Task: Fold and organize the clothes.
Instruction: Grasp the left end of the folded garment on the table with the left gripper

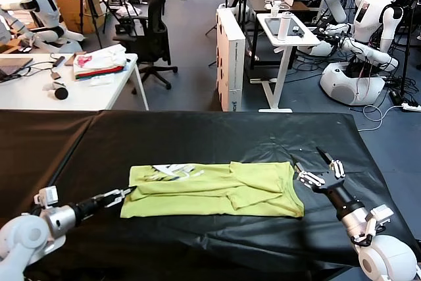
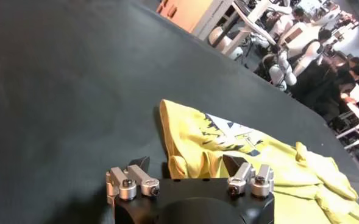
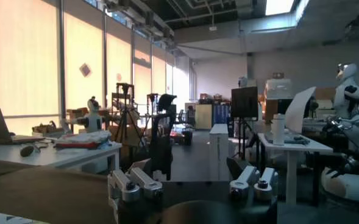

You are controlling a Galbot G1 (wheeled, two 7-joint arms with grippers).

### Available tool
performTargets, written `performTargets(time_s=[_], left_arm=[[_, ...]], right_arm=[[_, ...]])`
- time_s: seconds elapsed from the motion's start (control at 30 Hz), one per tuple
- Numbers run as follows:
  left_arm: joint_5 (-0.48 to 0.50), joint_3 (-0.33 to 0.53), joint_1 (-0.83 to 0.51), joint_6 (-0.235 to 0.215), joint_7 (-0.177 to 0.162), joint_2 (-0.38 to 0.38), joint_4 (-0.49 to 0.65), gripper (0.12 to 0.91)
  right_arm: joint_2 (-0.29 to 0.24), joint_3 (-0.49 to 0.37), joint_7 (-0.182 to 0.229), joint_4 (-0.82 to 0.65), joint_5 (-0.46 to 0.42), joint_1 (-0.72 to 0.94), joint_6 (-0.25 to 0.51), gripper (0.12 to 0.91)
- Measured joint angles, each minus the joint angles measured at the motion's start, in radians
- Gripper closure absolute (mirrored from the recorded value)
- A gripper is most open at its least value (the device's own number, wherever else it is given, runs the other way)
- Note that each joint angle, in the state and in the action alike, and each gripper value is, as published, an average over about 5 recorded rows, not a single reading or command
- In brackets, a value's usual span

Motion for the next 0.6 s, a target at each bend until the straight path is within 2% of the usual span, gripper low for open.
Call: performTargets(time_s=[0.33, 0.6], left_arm=[[0.0, 0.011, -0.004, 0.001, 0.004, -0.02, -0.002, 0.123], [0.006, 0.027, -0.009, 0.002, 0.024, -0.025, -0.008, 0.123]], right_arm=[[0.011, -0.012, 0.001, -0.001, -0.008, 0.006, -0.001, 0.118], [0.02, -0.019, 0.002, -0.001, -0.016, 0.009, -0.001, 0.118]])
